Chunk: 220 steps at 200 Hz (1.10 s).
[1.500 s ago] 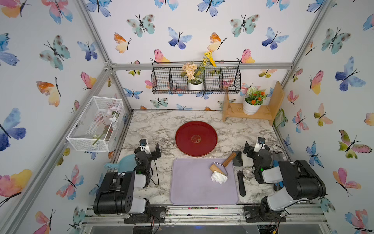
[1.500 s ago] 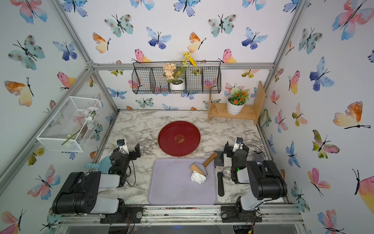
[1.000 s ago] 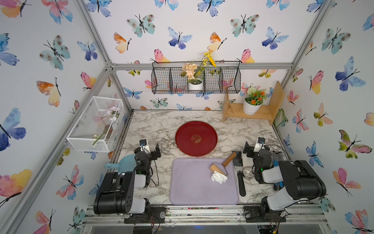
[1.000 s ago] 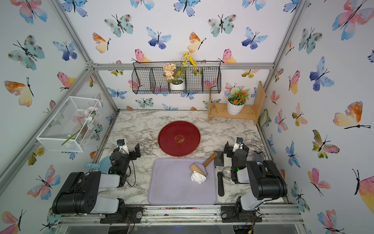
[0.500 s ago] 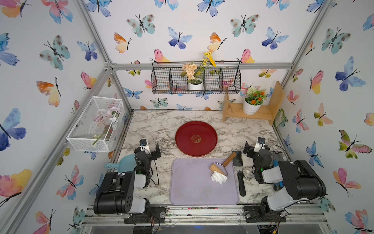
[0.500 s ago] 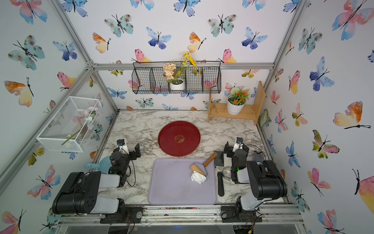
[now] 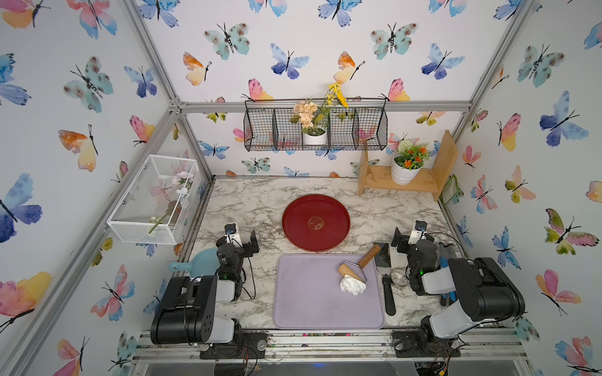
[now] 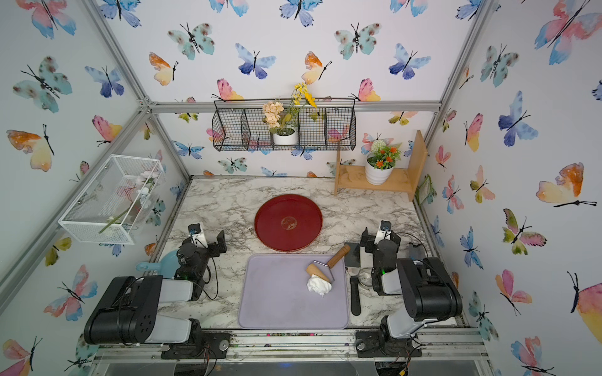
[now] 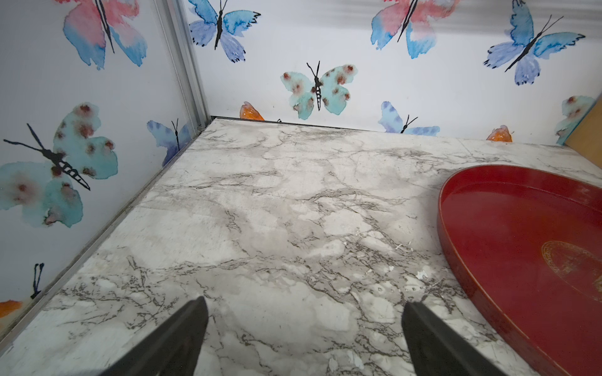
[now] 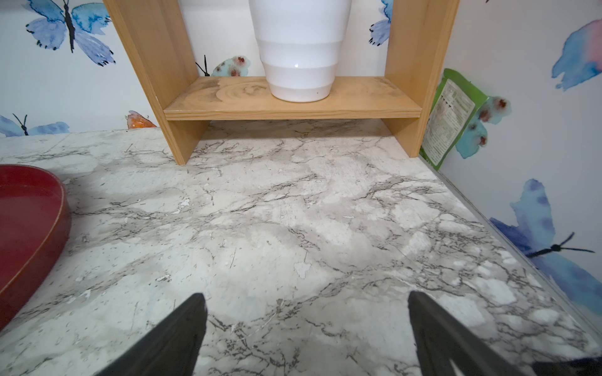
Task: Roll out the dumpling wrappers from the dough
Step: Pick up the rolling pin from the center of the board.
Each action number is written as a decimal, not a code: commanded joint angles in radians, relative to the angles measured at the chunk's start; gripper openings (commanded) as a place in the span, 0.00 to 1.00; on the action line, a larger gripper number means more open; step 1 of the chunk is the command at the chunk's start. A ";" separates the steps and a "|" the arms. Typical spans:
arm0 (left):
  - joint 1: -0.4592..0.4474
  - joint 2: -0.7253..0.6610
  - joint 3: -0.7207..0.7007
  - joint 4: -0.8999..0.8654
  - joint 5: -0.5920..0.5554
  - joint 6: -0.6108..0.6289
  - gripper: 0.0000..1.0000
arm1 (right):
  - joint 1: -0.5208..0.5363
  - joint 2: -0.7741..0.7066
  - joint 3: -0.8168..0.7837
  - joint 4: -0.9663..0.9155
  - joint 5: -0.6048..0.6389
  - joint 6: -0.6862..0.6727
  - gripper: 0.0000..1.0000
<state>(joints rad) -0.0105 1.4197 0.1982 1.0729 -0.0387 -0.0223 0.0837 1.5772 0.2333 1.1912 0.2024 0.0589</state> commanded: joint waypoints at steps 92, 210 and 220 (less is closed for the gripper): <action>-0.003 -0.014 0.011 -0.001 0.028 0.008 0.99 | -0.002 -0.014 0.005 0.016 0.017 0.004 0.98; 0.000 -0.377 0.245 -0.579 -0.001 -0.252 0.99 | -0.002 -0.362 0.139 -0.512 -0.018 0.132 0.98; 0.001 -0.404 0.271 -0.654 0.003 -0.306 0.99 | -0.002 -0.394 0.170 -0.601 -0.043 0.177 0.98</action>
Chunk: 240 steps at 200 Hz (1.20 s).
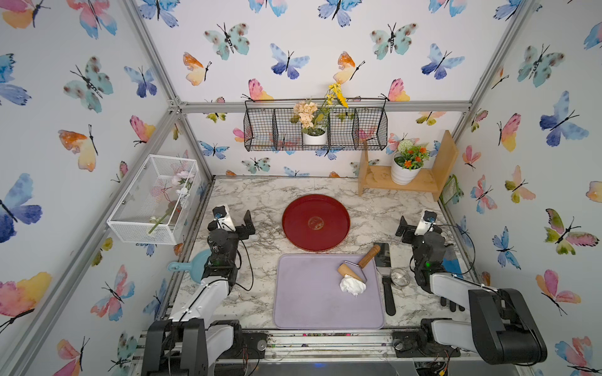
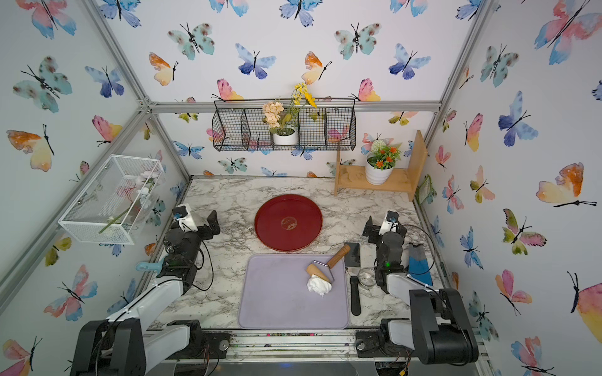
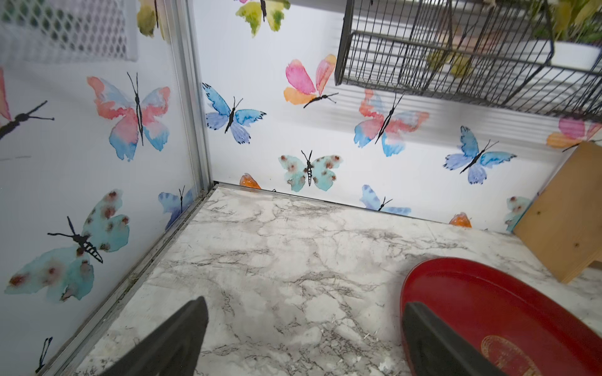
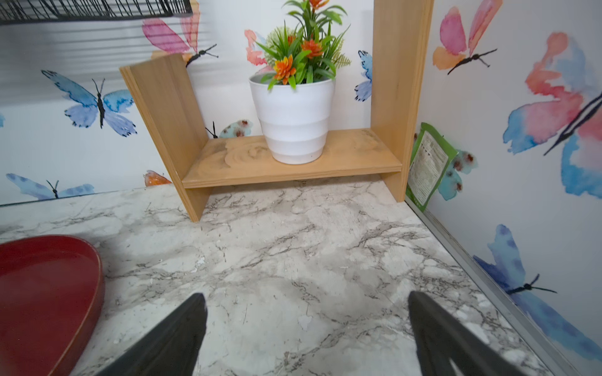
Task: Roll out the dumpling wrappers from the dough
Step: Pick up the rolling pin from the center of the board.
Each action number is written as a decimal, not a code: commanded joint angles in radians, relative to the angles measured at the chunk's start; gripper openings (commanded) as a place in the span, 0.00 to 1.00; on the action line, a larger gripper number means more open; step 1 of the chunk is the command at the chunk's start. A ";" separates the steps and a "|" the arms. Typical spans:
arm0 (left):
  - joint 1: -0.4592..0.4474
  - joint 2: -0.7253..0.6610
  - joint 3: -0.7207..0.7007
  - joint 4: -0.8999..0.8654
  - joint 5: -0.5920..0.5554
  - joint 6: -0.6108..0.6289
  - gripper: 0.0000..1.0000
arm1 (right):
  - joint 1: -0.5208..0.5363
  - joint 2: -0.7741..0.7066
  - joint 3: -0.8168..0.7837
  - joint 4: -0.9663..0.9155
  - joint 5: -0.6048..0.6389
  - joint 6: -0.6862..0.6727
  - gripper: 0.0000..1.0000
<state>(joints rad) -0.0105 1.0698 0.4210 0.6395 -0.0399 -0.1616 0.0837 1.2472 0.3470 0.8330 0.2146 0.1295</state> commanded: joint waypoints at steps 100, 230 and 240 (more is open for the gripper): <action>-0.043 -0.254 0.150 -0.590 0.325 -0.274 0.99 | -0.002 -0.140 0.304 -0.840 -0.453 0.319 0.97; -0.665 -0.212 0.173 -0.575 0.093 -0.267 0.99 | 0.006 -0.013 0.262 -0.943 -0.730 0.404 0.80; -0.690 -0.196 0.174 -0.566 0.078 -0.265 0.99 | 0.010 0.005 0.256 -0.940 -0.741 0.405 0.78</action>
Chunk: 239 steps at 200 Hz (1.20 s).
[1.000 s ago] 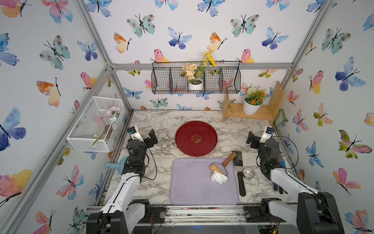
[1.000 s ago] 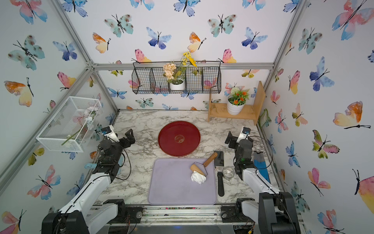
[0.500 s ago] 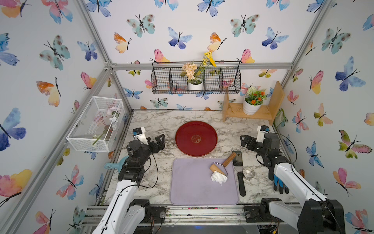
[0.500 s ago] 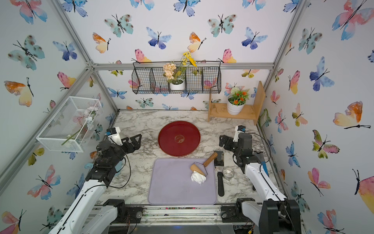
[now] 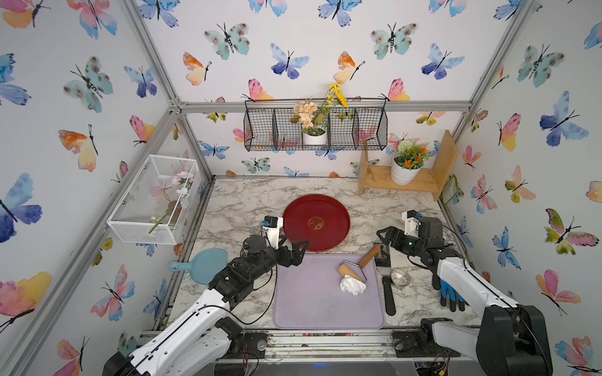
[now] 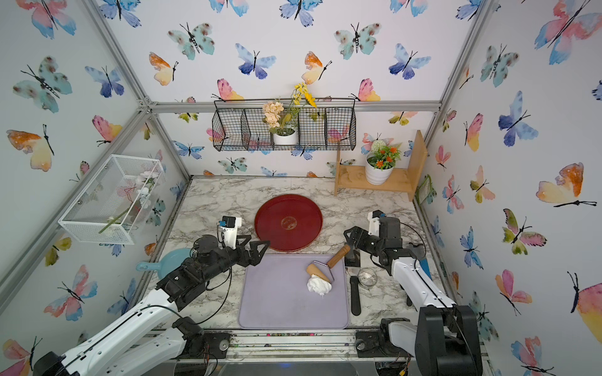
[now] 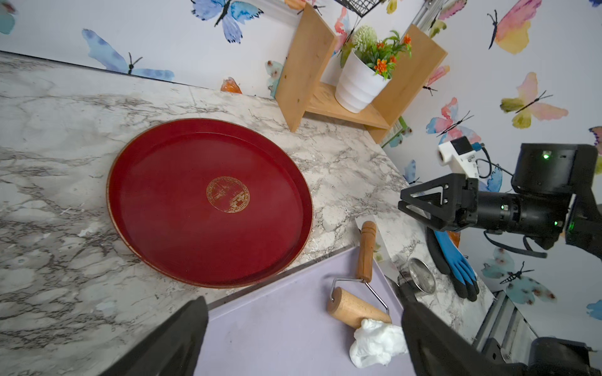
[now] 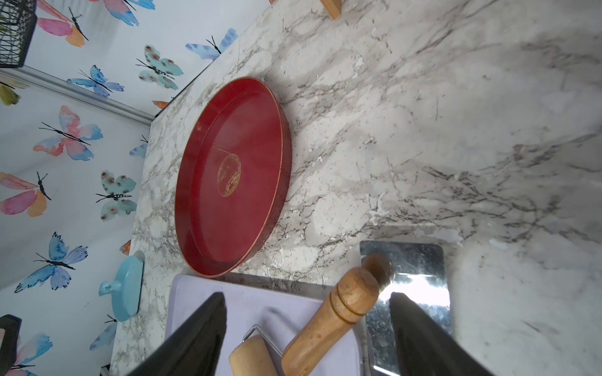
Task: Roll out the dumpling wrappers from the dough
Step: Pick up the rolling pin from the center of the board.
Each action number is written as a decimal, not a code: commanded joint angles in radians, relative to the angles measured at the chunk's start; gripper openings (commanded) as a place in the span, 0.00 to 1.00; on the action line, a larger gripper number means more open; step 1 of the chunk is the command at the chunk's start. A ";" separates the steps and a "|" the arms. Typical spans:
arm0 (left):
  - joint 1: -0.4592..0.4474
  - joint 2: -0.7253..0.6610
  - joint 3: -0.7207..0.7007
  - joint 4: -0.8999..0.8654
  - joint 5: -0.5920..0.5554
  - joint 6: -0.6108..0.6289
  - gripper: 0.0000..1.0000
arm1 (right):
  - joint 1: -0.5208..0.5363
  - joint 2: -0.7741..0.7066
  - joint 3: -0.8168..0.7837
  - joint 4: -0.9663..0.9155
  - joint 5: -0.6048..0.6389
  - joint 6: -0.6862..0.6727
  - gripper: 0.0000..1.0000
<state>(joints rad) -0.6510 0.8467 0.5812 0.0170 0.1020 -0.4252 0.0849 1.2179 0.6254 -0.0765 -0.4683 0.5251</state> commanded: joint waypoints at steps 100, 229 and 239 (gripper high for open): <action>-0.113 0.077 -0.031 0.116 -0.096 -0.020 0.99 | 0.059 0.180 -0.053 0.069 -0.069 0.043 0.71; -0.113 0.070 -0.052 0.112 -0.105 -0.018 0.99 | 0.094 0.322 -0.007 0.164 -0.081 0.076 0.57; -0.114 0.069 -0.052 0.112 -0.105 -0.019 0.99 | 0.100 0.331 -0.002 0.168 -0.081 0.078 0.55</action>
<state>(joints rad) -0.7612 0.9215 0.5270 0.1146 0.0181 -0.4427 0.1688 1.5238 0.5968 0.0681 -0.5285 0.5926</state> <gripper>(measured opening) 0.987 0.565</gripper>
